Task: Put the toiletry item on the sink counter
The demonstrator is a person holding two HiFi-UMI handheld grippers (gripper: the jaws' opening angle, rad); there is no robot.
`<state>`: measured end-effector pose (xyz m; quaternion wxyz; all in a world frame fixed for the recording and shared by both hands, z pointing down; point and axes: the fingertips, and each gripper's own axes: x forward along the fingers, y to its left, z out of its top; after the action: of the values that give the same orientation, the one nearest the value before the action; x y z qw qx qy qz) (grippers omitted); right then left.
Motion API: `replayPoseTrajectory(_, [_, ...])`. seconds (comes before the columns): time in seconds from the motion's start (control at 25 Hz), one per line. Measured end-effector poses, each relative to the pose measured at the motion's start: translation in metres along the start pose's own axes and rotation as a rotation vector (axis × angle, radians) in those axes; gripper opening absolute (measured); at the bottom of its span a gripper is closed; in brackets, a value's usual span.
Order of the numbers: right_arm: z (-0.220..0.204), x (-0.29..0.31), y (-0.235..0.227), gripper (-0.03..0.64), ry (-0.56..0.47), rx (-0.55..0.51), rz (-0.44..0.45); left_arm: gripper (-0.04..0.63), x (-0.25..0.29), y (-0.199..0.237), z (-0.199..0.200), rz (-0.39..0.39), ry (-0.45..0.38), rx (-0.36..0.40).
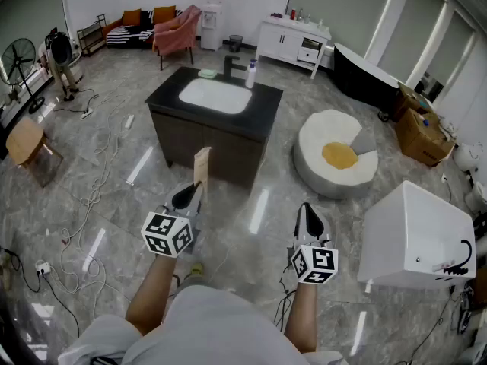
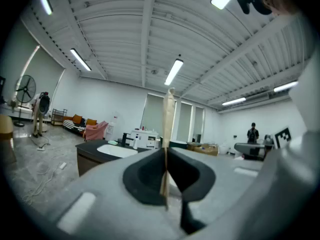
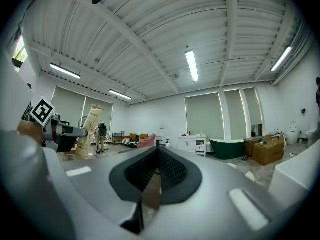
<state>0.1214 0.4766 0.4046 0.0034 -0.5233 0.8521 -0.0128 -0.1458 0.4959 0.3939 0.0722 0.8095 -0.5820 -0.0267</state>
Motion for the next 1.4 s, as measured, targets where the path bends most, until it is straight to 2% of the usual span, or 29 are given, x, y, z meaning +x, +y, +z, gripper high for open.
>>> replayPoseTrajectory(0.88, [-0.008, 0.000, -0.020, 0.005, -0.006, 0.013, 0.006, 0.005, 0.019, -0.014, -0.011, 0.004, 0.022, -0.003])
replayPoseTrajectory(1.16, [-0.012, 0.011, -0.041, 0.005, -0.009, 0.029, 0.015, 0.005, 0.046, -0.023, -0.011, -0.007, 0.033, 0.018])
replayPoseTrajectory(1.4, [-0.016, 0.041, -0.053, 0.005, -0.004, 0.016, 0.004, 0.004, 0.077, -0.014, -0.013, -0.024, 0.041, 0.017])
